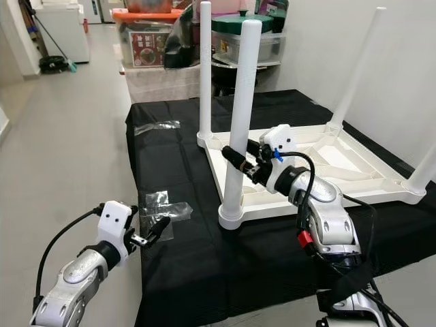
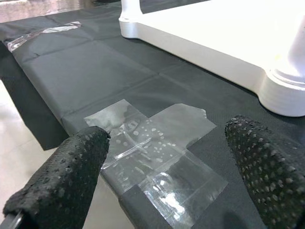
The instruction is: Building children table
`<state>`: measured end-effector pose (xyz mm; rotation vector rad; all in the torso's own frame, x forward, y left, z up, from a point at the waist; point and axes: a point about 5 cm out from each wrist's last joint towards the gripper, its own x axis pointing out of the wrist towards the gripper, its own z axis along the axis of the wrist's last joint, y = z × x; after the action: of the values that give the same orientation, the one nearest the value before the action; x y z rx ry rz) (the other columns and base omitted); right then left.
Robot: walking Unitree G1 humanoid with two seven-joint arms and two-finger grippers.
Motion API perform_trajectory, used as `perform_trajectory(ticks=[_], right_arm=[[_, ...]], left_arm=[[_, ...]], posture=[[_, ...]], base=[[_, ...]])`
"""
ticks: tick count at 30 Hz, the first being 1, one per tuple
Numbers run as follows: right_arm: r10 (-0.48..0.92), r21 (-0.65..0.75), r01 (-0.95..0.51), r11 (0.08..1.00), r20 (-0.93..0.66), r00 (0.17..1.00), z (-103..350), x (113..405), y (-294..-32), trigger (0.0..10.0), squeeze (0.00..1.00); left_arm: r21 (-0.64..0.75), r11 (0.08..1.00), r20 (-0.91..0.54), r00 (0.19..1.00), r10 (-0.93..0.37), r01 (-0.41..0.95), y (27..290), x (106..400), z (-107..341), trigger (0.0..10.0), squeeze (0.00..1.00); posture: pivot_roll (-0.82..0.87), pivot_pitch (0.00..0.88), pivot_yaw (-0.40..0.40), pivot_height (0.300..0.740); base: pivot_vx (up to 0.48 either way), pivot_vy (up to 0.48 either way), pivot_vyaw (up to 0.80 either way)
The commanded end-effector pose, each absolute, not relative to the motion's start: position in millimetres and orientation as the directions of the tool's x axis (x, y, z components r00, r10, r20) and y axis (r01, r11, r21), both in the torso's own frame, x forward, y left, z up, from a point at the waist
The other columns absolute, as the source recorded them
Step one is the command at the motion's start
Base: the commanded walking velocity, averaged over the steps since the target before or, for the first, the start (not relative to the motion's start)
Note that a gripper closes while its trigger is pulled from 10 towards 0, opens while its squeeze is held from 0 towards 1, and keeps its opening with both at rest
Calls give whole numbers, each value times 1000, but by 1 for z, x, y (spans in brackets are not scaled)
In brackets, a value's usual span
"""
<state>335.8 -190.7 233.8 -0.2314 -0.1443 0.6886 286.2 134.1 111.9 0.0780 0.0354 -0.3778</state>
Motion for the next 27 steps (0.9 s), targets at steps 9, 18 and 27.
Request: perform_trajectory(ticks=[9, 18, 27], right_arm=[[731, -316, -709, 631, -64, 679, 211, 331, -174, 10000, 0], [831, -263, -810, 524, -50, 554, 207, 328, -173, 10000, 0], [895, -198, -886, 418, -76, 439, 212, 350, -172, 10000, 0]], left_arm=[[94, 923, -64, 927, -369, 374, 136, 288, 112, 10000, 0], [91, 919, -65, 923, -378, 383, 134, 288, 112, 10000, 0], [94, 917, -57, 922, -383, 387, 132, 289, 113, 10000, 0]], posture=[[58, 0, -40, 740], [60, 0, -41, 740], [76, 0, -57, 740]], base=[[0, 0, 0], [0, 0, 0], [0, 0, 0]])
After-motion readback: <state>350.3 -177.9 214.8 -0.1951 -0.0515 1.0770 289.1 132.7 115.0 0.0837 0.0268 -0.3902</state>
